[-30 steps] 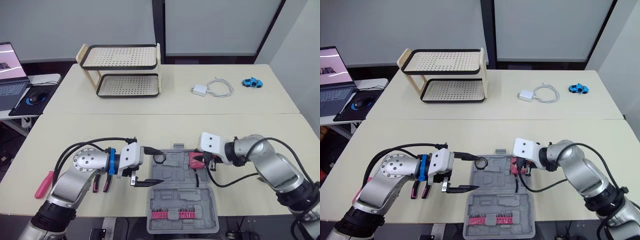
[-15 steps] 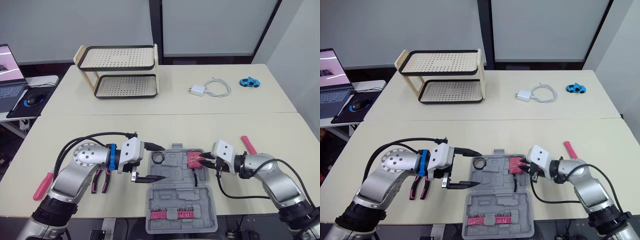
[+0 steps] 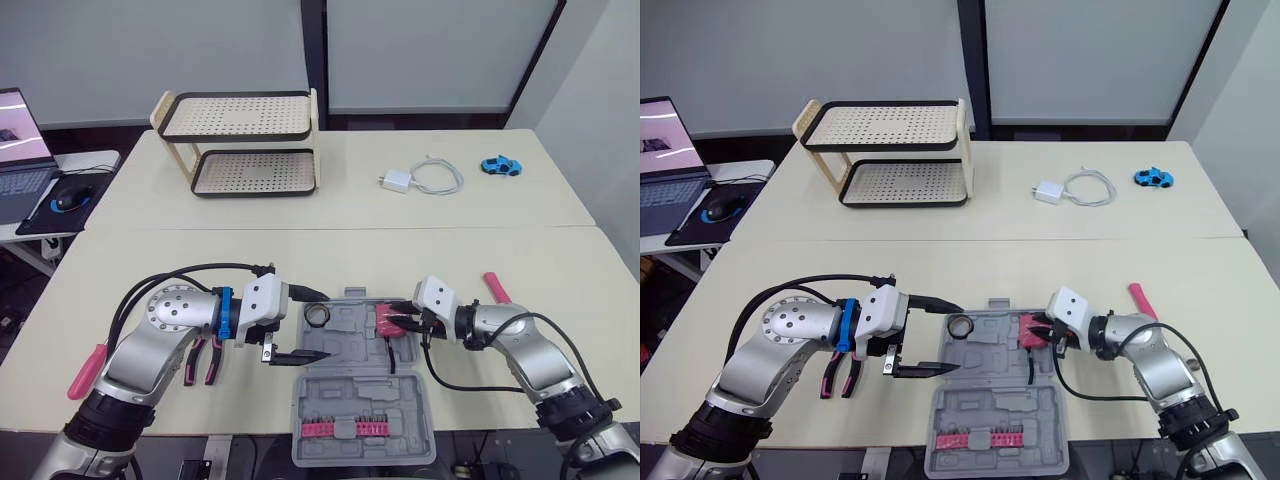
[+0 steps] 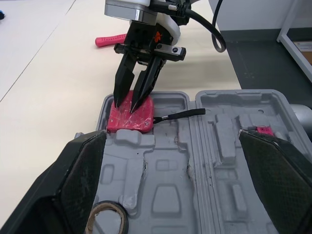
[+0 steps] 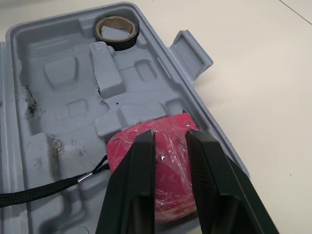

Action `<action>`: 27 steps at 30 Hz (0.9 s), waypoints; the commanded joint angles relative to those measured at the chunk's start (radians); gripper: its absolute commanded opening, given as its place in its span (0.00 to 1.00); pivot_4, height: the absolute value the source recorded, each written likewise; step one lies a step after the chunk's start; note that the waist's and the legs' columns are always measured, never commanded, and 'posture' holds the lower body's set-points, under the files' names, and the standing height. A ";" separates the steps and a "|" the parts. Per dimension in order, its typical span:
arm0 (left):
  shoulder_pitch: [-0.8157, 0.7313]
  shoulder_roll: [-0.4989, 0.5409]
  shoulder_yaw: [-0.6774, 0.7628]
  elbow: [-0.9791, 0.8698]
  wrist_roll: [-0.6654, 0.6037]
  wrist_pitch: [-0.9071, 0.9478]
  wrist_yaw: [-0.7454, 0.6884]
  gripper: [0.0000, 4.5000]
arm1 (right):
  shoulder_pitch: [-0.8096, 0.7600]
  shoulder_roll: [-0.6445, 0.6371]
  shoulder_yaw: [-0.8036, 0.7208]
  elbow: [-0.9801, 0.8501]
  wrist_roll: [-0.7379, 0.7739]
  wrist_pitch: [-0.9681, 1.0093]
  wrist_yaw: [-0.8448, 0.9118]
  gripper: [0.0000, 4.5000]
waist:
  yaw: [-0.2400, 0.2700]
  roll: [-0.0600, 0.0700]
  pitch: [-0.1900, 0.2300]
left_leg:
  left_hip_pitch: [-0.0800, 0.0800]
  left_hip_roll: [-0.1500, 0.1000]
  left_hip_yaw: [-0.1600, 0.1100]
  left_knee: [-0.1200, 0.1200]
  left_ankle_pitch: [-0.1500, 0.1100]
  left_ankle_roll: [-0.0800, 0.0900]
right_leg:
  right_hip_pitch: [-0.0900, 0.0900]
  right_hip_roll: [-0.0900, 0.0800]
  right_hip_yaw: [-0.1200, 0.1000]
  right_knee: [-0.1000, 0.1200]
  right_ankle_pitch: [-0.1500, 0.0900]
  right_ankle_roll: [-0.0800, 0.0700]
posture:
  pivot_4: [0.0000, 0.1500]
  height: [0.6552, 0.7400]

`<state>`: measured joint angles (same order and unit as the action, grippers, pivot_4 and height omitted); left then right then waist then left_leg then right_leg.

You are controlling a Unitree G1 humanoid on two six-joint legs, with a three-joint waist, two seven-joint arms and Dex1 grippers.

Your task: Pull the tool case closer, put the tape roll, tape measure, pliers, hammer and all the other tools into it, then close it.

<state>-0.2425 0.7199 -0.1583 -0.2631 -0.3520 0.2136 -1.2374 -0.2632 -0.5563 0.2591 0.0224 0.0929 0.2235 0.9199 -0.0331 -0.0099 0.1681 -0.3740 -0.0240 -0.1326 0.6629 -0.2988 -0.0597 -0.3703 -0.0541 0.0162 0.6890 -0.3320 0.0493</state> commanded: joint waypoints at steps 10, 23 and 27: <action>0.007 0.035 0.033 -0.005 -0.012 -0.013 -0.005 1.00 | 0.018 0.038 0.027 0.220 -0.012 -0.037 0.052 0.24 | 0.002 -0.001 -0.003 | 0.014 0.000 -0.002 -0.002 -0.002 0.004 | 0.018 0.001 -0.001 -0.007 0.000 0.000 | 1.00 1.00; 0.002 0.037 0.030 -0.002 -0.012 -0.013 -0.003 1.00 | 0.024 0.083 0.000 0.150 -0.027 -0.189 0.000 0.24 | 0.002 -0.002 -0.008 | 0.014 0.000 -0.003 -0.002 -0.002 0.004 | 0.018 0.001 -0.001 -0.007 0.000 0.000 | 1.00 1.00; -0.002 0.031 0.028 0.003 -0.011 -0.017 -0.001 1.00 | 0.022 0.079 -0.019 0.040 0.007 -0.172 -0.003 0.24 | 0.001 0.000 -0.006 | 0.013 0.000 -0.003 -0.002 -0.002 0.004 | 0.016 0.001 0.000 -0.007 0.000 0.000 | 1.00 1.00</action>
<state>-0.2302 0.7514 -0.1476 -0.2572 -0.3516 0.2103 -1.2364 -0.2357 -0.4692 0.2570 0.1254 0.0906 0.0500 0.9156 -0.0318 -0.0094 0.1619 -0.3621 -0.0239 -0.1352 0.6611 -0.3012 -0.0556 -0.3545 -0.0536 0.0159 0.6819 -0.3321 0.0493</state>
